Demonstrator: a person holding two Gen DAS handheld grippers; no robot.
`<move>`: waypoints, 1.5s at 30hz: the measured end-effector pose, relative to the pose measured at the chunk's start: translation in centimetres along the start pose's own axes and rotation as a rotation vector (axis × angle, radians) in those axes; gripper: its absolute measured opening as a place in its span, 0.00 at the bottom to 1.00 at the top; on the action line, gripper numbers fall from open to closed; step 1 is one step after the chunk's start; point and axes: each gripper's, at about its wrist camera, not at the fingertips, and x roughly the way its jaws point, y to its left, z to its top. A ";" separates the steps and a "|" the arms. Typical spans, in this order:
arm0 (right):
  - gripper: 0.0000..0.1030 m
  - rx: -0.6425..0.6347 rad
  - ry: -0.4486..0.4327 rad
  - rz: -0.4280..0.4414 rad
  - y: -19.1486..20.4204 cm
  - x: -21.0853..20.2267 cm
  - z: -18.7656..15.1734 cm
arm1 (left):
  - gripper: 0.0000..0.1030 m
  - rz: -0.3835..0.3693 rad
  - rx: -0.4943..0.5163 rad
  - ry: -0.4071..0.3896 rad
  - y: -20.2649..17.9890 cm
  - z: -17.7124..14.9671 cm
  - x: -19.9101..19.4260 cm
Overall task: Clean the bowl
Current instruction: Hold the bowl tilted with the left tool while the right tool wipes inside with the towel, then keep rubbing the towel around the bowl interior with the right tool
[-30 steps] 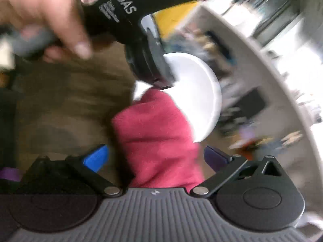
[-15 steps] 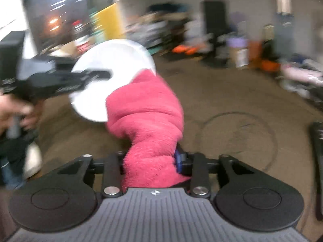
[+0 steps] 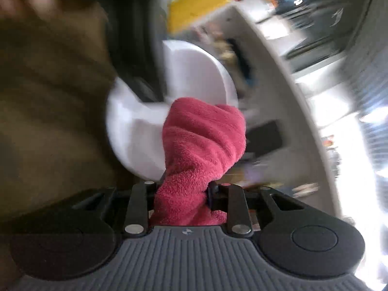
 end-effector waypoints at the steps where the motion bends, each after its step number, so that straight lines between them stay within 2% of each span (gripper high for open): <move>1: 0.26 0.027 -0.002 0.037 -0.2 -0.4 0.1 | 0.26 0.002 0.001 0.000 -0.1 0.1 0.1; 3: 0.27 0.136 -0.016 0.138 -1.5 -1.1 0.0 | 0.26 0.008 -0.015 0.000 0.1 0.1 0.4; 7: 0.28 0.399 -0.024 0.225 -4.7 0.6 -1.8 | 0.35 0.019 -0.093 -0.002 0.9 -0.1 0.4; 8: 0.28 0.502 -0.027 0.263 -5.7 1.4 -2.7 | 0.36 0.029 -0.095 0.002 0.8 -0.3 0.2; 10: 0.28 0.656 -0.037 0.323 -7.1 2.2 -4.4 | 0.46 0.047 -0.107 0.016 0.4 -1.1 -0.2; 11: 0.29 0.729 -0.043 0.353 -7.7 2.4 -5.4 | 0.55 0.038 -0.133 0.035 0.3 -1.6 -0.2; 12: 0.29 0.801 -0.048 0.383 -8.1 2.7 -6.3 | 0.59 0.028 -0.158 0.053 0.2 -2.1 -0.1; 14: 0.29 0.967 -0.046 0.481 -9.6 4.0 -8.2 | 0.60 -0.002 -0.178 0.065 -0.2 -2.9 0.0; 16: 0.30 1.136 -0.030 0.605 -11.0 5.7 -9.8 | 0.58 0.013 -0.126 0.049 -1.1 -2.8 0.1; 17: 0.30 1.186 -0.015 0.637 -11.2 6.3 -10.5 | 0.49 0.008 -0.113 0.052 -1.1 -2.5 0.2; 18: 0.30 1.223 0.006 0.655 -11.3 6.8 -10.9 | 0.43 0.002 -0.100 0.055 -1.2 -2.3 0.4; 19: 0.30 1.223 0.030 0.644 -11.5 7.0 -10.9 | 0.42 -0.008 -0.090 0.054 -1.1 -2.0 0.6; 21: 0.30 1.142 0.064 0.583 -11.7 7.0 -9.6 | 0.39 -0.014 -0.044 0.048 -1.2 -1.7 0.7; 23: 0.30 0.982 0.085 0.460 -12.0 6.6 -6.8 | 0.37 -0.007 0.006 0.040 -1.5 -1.6 0.6; 24: 0.30 0.896 0.074 0.387 -12.0 6.0 -5.3 | 0.37 0.001 0.033 0.034 -1.8 -1.7 0.5; 26: 0.30 0.790 0.018 0.302 -11.8 4.4 -3.2 | 0.37 0.014 0.068 0.027 -2.2 -1.8 0.4; 28: 0.29 0.706 -0.077 0.290 -11.4 3.2 -1.8 | 0.37 0.029 0.071 0.028 -2.0 -1.9 0.7; 31: 0.29 0.600 -0.170 0.341 -9.8 1.1 -1.6 | 0.34 0.035 0.092 0.034 -0.5 -1.6 1.3; 35: 0.29 0.802 -0.051 0.448 -10.1 2.9 -4.5 | 0.26 0.067 0.200 0.020 0.9 -0.9 1.8; 37: 0.29 0.893 -0.011 0.476 -10.2 4.3 -6.0 | 0.27 0.083 0.287 -0.006 1.1 -0.5 1.8; 40: 0.30 1.080 0.015 0.542 -11.0 6.4 -8.3 | 0.32 0.072 0.282 -0.010 0.9 -0.1 1.3; 42: 0.31 1.165 0.017 0.560 -11.4 7.5 -9.2 | 0.62 0.057 0.192 0.023 0.6 0.1 1.4; 44: 0.31 1.202 0.020 0.570 -11.6 7.9 -9.6 | 0.74 -0.003 0.048 0.074 0.7 -0.1 1.9; 45: 0.31 1.211 0.025 0.577 -11.6 8.0 -9.8 | 0.75 -0.044 -0.039 0.101 0.8 -0.2 2.2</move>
